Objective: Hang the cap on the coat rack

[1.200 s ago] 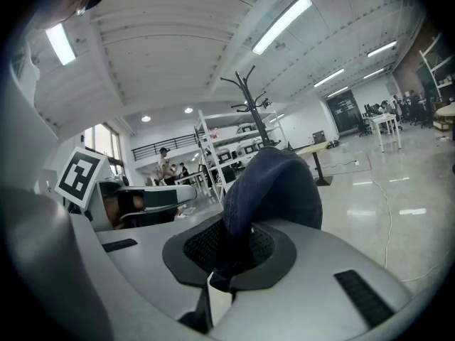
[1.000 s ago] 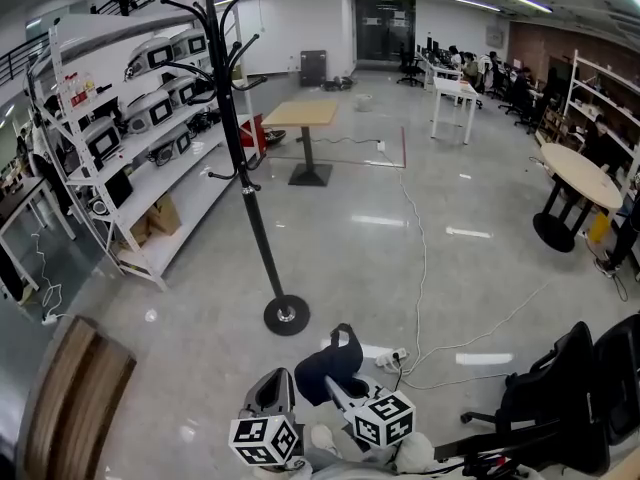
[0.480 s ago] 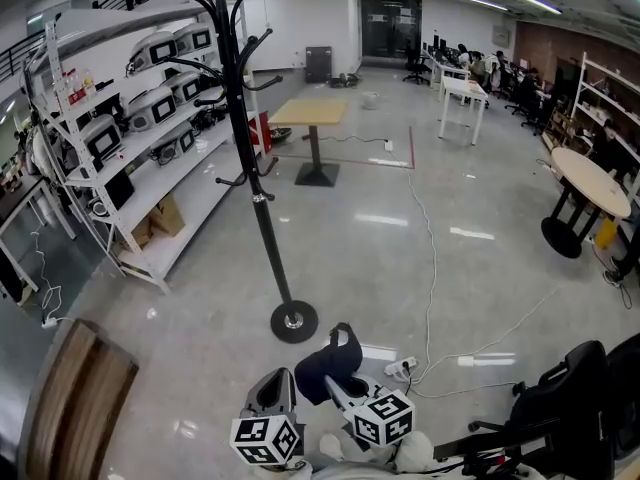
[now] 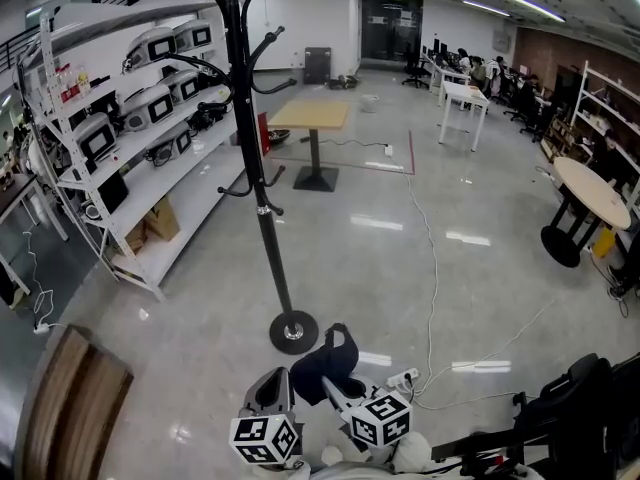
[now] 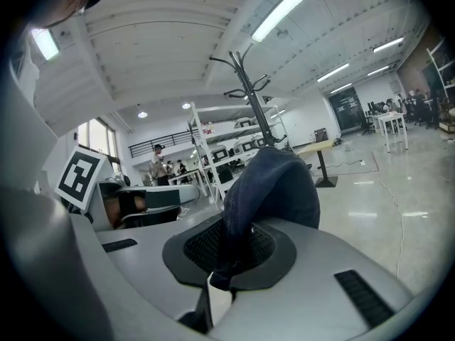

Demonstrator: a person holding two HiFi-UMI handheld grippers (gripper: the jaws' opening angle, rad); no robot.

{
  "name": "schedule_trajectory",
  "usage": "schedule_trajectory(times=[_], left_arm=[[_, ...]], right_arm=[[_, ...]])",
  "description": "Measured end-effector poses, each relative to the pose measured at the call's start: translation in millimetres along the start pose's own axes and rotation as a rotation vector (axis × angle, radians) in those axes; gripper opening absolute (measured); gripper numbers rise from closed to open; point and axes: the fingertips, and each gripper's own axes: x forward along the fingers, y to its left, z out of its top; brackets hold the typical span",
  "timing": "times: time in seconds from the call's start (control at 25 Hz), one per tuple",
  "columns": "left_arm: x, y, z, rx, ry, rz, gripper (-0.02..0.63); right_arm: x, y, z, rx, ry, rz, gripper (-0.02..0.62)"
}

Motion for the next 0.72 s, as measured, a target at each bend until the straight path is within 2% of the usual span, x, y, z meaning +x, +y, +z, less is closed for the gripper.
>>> schedule_trajectory(times=[0.72], left_arm=[[51.5, 30.4, 10.6, -0.013, 0.012, -0.002, 0.002]], right_arm=[[55.2, -33.4, 19.3, -0.001, 0.021, -0.014, 0.025]])
